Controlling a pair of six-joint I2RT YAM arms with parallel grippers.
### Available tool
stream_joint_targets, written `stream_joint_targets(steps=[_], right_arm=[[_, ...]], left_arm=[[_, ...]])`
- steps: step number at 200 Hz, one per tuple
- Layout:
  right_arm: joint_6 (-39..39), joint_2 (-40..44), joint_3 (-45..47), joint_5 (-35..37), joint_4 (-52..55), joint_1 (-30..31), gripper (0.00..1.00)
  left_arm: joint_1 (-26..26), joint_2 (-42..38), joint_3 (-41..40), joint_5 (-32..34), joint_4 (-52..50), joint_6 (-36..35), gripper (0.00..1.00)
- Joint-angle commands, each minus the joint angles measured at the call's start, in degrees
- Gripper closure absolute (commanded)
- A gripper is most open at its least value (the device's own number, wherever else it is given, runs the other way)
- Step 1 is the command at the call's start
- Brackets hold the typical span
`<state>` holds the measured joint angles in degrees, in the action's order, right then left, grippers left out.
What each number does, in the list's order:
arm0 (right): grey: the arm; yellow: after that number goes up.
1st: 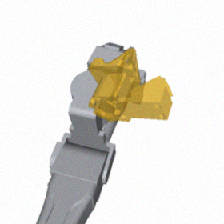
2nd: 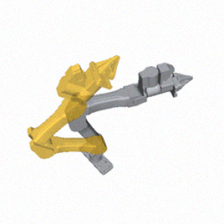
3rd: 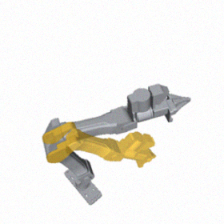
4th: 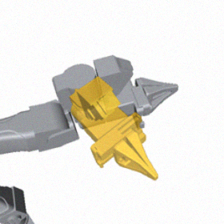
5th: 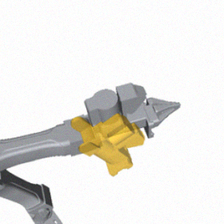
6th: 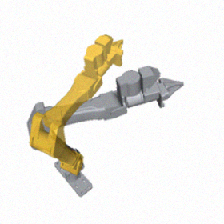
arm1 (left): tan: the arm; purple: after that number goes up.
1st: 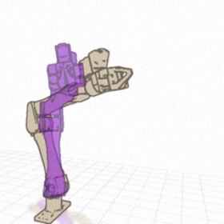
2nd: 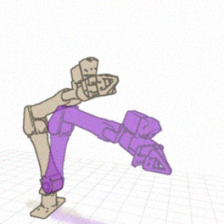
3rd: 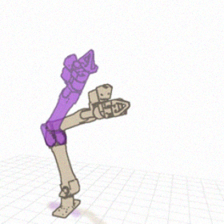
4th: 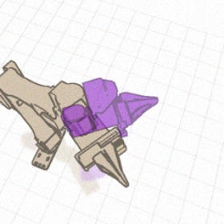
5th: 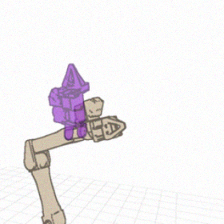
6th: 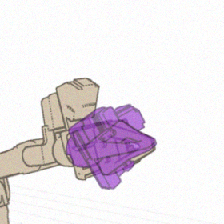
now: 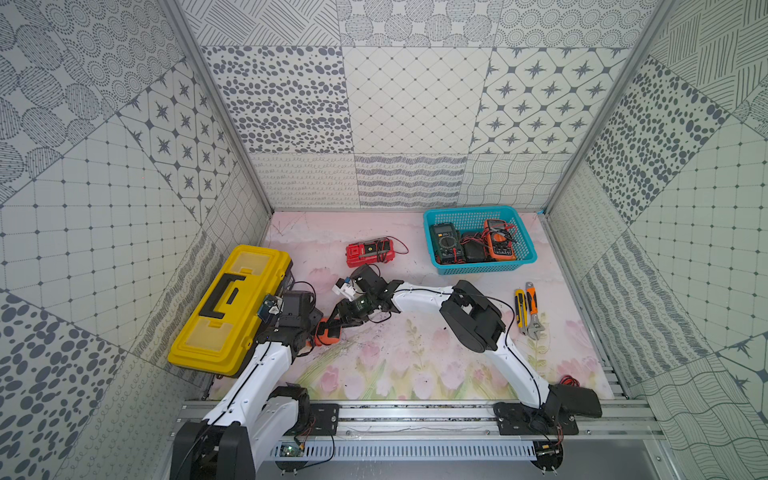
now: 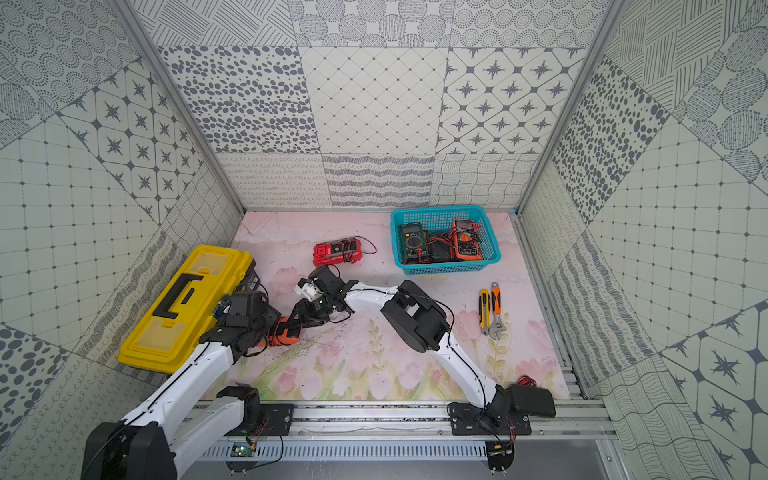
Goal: Put the multimeter into the basket
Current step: Adjust the multimeter at the center of the board.
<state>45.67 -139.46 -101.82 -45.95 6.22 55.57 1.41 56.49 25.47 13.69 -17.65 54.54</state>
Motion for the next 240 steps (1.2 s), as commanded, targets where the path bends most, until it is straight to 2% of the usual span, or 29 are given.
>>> stream_joint_targets(steps=[1, 14, 60, 103, 133, 209, 240], right_arm=[[-1.68, -1.52, -2.15, 0.19, -3.6, 2.52, 0.67], [-2.28, -0.98, -1.73, 0.25, -3.5, 2.52, 0.77], [-9.07, 6.0, 4.0, 5.95, 0.55, 1.55, 1.0], [-12.74, 16.08, 14.87, 11.1, 0.48, -2.49, 1.0], [-17.89, 22.76, 18.7, 16.84, 6.26, -4.6, 1.0], [-33.7, 36.36, 17.08, 42.83, 26.37, -5.8, 1.0], [-40.25, 38.97, 15.41, 56.22, 32.73, -4.56, 1.0]], left_arm=[[1.0, 2.48, -1.57, -18.88, -8.99, 4.03, 0.34], [1.04, 2.4, -1.32, -19.19, -8.96, 3.91, 0.34], [1.11, 0.64, 2.12, -20.07, -11.42, 1.26, 0.29], [1.14, -2.07, 7.33, -22.52, -13.94, -1.38, 0.24], [1.07, -2.66, 10.15, -24.44, -14.6, -2.62, 0.22], [1.08, -0.04, 15.62, -23.66, -14.02, -5.23, 0.2], [1.06, 1.29, 17.21, -21.81, -12.95, -5.06, 0.19]])
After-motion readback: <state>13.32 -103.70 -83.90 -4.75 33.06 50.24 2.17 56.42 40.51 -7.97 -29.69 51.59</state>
